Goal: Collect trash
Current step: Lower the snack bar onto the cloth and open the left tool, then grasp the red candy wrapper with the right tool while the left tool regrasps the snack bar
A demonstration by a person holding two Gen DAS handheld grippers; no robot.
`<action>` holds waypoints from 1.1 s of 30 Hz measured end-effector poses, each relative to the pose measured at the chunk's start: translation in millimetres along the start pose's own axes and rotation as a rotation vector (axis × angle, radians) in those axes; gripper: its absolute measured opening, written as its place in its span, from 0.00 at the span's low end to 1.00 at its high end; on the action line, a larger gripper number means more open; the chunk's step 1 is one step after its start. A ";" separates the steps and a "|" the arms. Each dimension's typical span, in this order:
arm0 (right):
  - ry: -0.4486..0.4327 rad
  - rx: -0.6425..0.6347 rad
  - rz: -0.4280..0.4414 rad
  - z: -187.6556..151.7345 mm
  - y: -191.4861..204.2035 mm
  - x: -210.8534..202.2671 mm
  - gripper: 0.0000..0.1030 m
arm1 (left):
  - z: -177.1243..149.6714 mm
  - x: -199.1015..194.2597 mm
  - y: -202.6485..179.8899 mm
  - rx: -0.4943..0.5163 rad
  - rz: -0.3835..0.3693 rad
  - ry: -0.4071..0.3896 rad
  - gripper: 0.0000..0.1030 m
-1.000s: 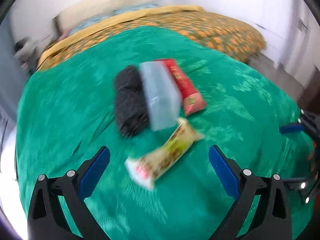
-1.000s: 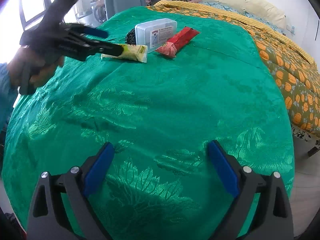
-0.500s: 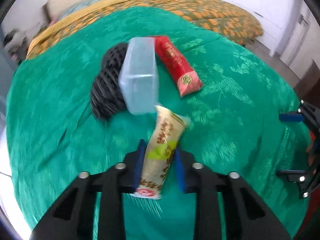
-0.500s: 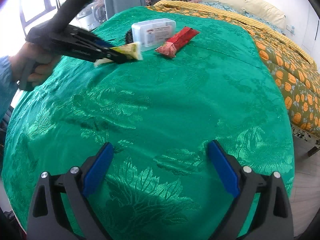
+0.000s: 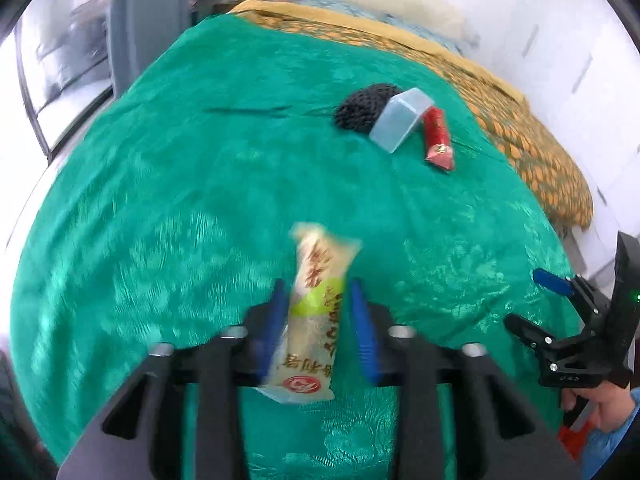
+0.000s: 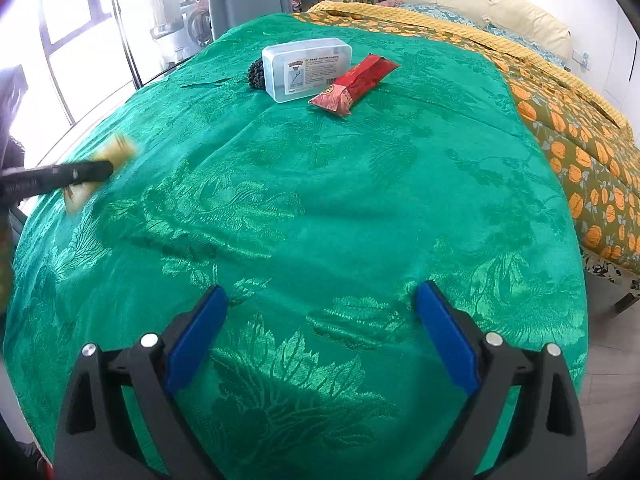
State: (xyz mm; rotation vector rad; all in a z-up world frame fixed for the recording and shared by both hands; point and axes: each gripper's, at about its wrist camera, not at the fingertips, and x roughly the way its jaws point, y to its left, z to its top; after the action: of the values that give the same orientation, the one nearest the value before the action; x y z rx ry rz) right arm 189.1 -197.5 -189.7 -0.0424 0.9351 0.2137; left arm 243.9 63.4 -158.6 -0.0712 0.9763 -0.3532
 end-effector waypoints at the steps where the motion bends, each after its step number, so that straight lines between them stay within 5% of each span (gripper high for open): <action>1: 0.000 0.000 0.000 0.1 -0.1 0.0 0.90 | -3.0 2.3 0.7 -0.009 0.006 -0.010 0.71; 4: 0.000 0.000 0.000 0.2 -0.4 -0.2 0.90 | -8.8 6.7 -5.0 0.035 0.064 -0.035 0.88; 15: 0.019 0.021 0.043 4.3 -4.0 -3.5 0.93 | -11.5 23.3 -24.5 0.127 0.190 0.002 0.96; 23: -0.025 0.075 0.005 99.6 -12.4 36.7 0.92 | -11.2 23.1 -21.2 0.116 0.190 0.000 0.96; 28: 0.006 0.118 -0.074 144.0 -14.8 85.5 0.76 | -12.0 23.3 -20.5 0.115 0.189 0.000 0.96; 33: 0.013 0.169 -0.073 149.4 -26.4 97.2 0.36 | -11.7 23.3 -19.9 0.112 0.186 0.000 0.96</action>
State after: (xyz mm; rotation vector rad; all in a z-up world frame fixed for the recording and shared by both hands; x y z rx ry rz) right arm 368.9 -188.2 -180.3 0.0775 0.9598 0.0661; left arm 240.9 38.3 -179.5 0.1211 0.9527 -0.2365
